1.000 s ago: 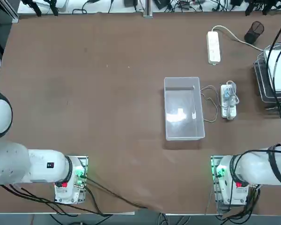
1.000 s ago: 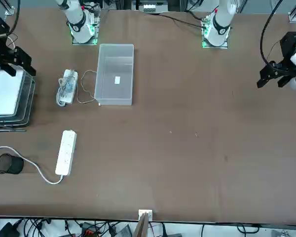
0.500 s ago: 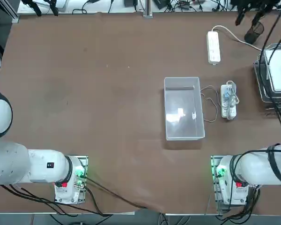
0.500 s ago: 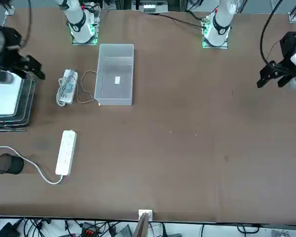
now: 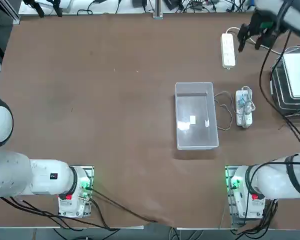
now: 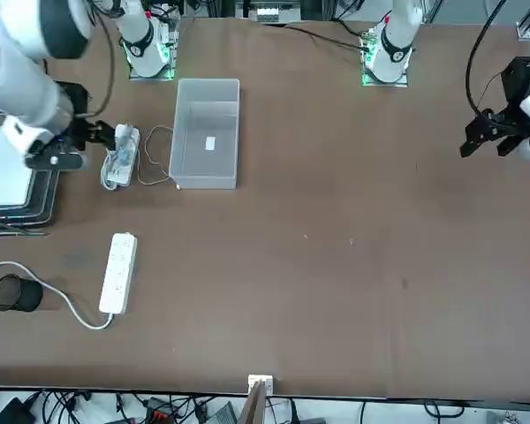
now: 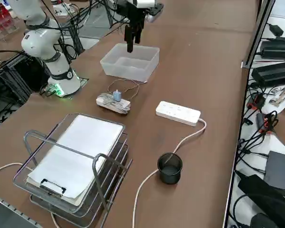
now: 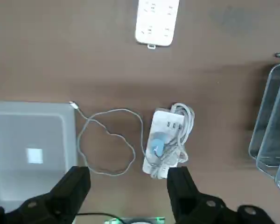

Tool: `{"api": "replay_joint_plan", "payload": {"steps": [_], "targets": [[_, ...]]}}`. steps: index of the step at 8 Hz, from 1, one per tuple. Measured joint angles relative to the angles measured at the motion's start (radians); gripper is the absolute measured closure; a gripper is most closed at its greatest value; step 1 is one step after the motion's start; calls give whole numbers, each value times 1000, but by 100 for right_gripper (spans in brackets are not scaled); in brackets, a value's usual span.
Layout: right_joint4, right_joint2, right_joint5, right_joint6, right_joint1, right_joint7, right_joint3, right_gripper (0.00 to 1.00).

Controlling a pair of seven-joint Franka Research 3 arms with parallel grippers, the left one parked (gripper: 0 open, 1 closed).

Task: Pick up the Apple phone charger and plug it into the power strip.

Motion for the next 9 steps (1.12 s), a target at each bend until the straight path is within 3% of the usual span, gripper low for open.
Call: {"api": "replay_joint_plan", "payload": {"steps": [3,9], "targets": [[-235,-50,-106,158,16,126,39,4],[-503,-69,-195,464,-5,254,37,10]]}}
